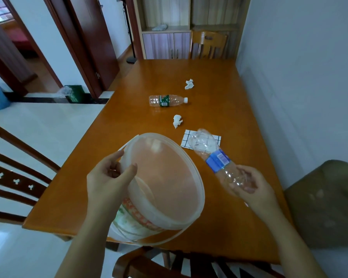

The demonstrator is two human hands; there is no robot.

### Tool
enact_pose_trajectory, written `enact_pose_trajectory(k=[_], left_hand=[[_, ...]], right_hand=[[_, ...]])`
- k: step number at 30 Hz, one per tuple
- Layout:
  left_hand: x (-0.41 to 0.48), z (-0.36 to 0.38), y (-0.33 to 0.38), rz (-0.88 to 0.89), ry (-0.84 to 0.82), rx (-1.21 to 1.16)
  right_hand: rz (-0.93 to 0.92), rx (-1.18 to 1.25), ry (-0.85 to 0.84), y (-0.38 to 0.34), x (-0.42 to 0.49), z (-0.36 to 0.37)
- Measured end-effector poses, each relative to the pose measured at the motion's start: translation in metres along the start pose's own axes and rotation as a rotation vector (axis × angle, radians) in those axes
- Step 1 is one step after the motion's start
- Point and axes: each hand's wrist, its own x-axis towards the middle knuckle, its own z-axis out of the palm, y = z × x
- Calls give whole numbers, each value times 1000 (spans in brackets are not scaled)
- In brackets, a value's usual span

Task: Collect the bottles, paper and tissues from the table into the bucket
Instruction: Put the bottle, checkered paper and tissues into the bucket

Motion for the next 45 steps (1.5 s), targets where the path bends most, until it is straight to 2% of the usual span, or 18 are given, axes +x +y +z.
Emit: enact_pose_trajectory(k=[9, 17, 24, 33, 45], left_hand=[[-7, -24, -8, 116, -59, 40], [-15, -35, -8, 129, -80, -9], [-20, -42, -10, 136, -50, -32], [-23, -55, -19, 109, 23, -24], [-16, -102, -35, 21, 145, -27]], right_hand=[[-168, -73, -189, -47, -23, 23], [-242, -421, -431, -70, -23, 52], [-329, -582, -488, -66, -22, 80], [-350, -592, -527, -64, -19, 95], [-407, -603, -486, -87, -24, 138]])
